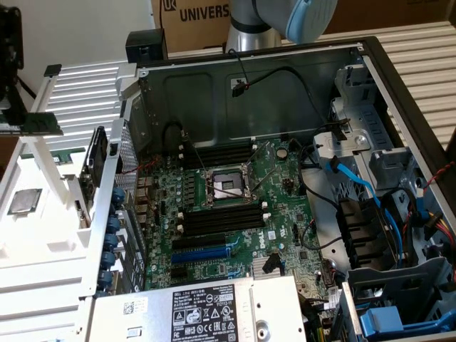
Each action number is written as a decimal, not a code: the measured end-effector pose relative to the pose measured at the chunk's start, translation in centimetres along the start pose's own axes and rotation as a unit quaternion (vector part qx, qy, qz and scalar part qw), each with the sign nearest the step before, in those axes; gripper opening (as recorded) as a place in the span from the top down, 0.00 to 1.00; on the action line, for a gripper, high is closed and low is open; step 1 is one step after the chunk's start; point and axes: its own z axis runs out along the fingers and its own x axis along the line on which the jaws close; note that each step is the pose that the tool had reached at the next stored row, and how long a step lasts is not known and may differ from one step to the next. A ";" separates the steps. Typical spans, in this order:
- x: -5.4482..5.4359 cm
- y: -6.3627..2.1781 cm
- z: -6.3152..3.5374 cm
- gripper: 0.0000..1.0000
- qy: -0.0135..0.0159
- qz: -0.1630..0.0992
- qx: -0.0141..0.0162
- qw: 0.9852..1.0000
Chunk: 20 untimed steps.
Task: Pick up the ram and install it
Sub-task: 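Pick up the ram and move it above insertion slot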
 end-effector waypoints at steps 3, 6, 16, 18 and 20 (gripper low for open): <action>-0.3 -0.70 -0.39 0.87 0.000 0.000 0.000 1.000; -0.5 -1.23 -1.03 0.87 0.000 0.000 0.000 1.000; -0.8 -2.58 -1.89 0.87 0.000 -0.001 0.002 1.000; -0.8 -2.64 -2.01 0.87 0.000 -0.002 0.003 1.000; -0.8 -2.67 -2.18 0.87 -0.001 -0.005 0.003 1.000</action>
